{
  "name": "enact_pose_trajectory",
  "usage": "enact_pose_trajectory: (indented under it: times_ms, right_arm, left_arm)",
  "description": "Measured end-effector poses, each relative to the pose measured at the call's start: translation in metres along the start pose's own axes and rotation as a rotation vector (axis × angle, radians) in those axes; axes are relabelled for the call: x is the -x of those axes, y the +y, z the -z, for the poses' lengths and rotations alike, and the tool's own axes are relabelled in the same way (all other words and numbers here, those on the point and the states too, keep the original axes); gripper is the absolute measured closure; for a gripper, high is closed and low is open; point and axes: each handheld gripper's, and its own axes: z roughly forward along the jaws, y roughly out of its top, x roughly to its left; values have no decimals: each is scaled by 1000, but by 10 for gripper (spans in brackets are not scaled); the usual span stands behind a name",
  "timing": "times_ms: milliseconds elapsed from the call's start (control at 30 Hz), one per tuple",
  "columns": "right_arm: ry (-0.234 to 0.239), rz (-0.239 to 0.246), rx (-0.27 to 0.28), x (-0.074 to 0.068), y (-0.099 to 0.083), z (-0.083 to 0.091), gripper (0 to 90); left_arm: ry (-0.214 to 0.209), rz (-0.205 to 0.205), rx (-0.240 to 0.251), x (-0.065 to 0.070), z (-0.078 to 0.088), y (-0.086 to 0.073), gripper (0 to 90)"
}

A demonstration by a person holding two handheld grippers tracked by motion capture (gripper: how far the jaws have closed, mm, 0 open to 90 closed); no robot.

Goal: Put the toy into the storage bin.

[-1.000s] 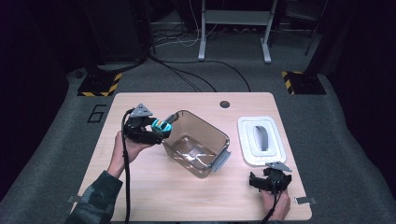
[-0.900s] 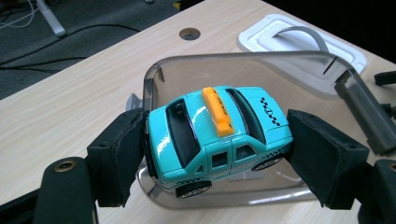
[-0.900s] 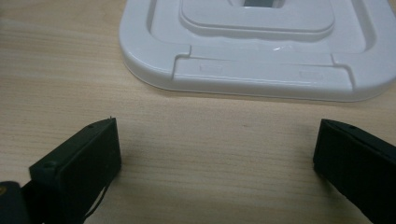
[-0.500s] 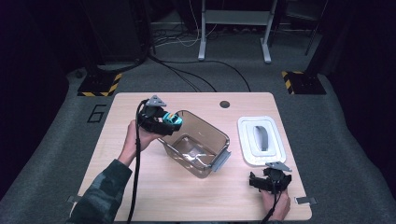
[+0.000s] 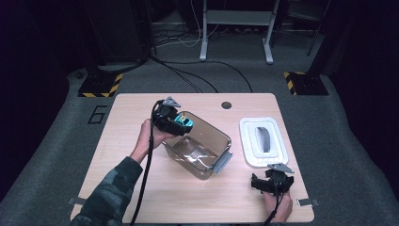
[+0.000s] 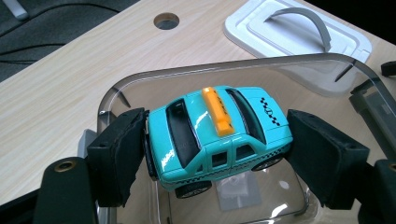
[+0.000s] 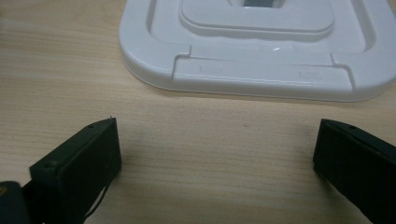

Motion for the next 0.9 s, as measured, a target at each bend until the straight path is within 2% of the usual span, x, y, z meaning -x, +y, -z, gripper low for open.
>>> enact_pose_trajectory:
  times_ms: [300, 600, 900]
  right_arm:
    - [1, 4, 1, 0, 0, 0, 2]
    - [1, 4, 1, 0, 0, 0, 2]
    - [1, 4, 2, 0, 0, 0, 2]
  left_arm:
    - [-8, 12, -30, -2, -19, 7, 225]
    - [-16, 30, -63, -2, -36, 8, 225]
    - [-2, 42, -97, -5, -48, 7, 225]
